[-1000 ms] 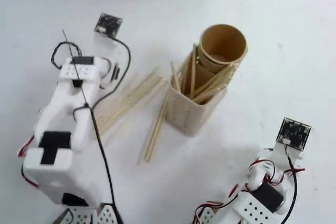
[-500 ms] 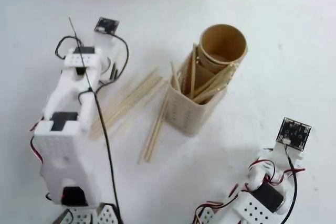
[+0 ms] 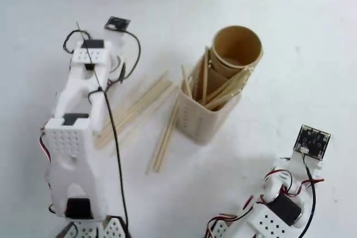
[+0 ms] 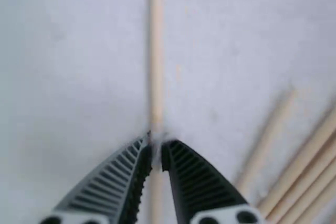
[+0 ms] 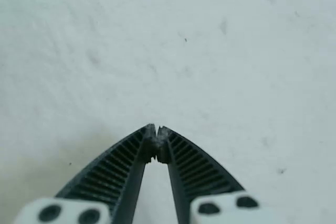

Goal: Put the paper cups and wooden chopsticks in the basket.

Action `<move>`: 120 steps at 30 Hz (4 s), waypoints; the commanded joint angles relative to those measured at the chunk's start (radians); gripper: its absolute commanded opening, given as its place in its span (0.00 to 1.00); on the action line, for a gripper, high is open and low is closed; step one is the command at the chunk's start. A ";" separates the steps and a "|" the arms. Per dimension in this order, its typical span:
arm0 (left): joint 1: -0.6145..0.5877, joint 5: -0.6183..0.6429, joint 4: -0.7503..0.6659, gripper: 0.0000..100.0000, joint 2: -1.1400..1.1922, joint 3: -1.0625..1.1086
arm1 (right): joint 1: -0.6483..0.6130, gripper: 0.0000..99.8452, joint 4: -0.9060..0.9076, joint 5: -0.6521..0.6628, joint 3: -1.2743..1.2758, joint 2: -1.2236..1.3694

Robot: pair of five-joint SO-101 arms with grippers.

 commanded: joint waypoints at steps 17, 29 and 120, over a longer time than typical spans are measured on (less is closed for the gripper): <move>0.447 0.092 0.032 0.02 -1.283 0.094 | 0.007 0.02 0.002 0.009 0.011 0.004; 0.792 0.068 -0.322 0.02 -1.317 0.207 | 0.008 0.02 0.002 0.009 0.011 0.004; 0.131 -0.244 -0.575 0.13 -0.774 1.010 | 0.005 0.02 0.002 0.009 0.011 0.004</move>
